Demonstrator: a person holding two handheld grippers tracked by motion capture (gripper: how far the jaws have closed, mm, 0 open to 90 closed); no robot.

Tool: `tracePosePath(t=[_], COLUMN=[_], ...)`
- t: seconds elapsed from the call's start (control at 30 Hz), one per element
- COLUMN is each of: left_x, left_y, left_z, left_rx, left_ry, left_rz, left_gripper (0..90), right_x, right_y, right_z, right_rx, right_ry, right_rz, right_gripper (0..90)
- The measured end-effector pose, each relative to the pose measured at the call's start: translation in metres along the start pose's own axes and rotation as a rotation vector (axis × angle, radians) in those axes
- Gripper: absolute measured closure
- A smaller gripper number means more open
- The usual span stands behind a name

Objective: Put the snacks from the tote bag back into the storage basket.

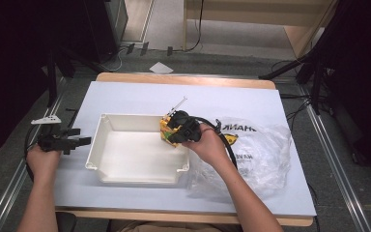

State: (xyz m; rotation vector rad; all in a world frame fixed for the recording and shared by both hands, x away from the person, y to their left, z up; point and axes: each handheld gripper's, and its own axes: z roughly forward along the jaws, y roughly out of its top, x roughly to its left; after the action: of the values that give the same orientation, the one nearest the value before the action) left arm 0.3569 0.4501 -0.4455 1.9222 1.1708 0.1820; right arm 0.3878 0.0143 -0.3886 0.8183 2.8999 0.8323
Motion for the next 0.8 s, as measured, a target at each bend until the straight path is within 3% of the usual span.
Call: tracePosePath(t=[0.8], left_x=[0.0], left_y=[0.0], left_z=[0.0], left_rx=[0.001], left_ry=[-0.002], left_rz=[0.0], left_gripper=[16.3], right_x=[-0.012], right_y=[-0.005], right_z=[-0.003], right_rx=[0.012], right_ry=[-0.01], right_rz=[0.045], right_gripper=[90.0])
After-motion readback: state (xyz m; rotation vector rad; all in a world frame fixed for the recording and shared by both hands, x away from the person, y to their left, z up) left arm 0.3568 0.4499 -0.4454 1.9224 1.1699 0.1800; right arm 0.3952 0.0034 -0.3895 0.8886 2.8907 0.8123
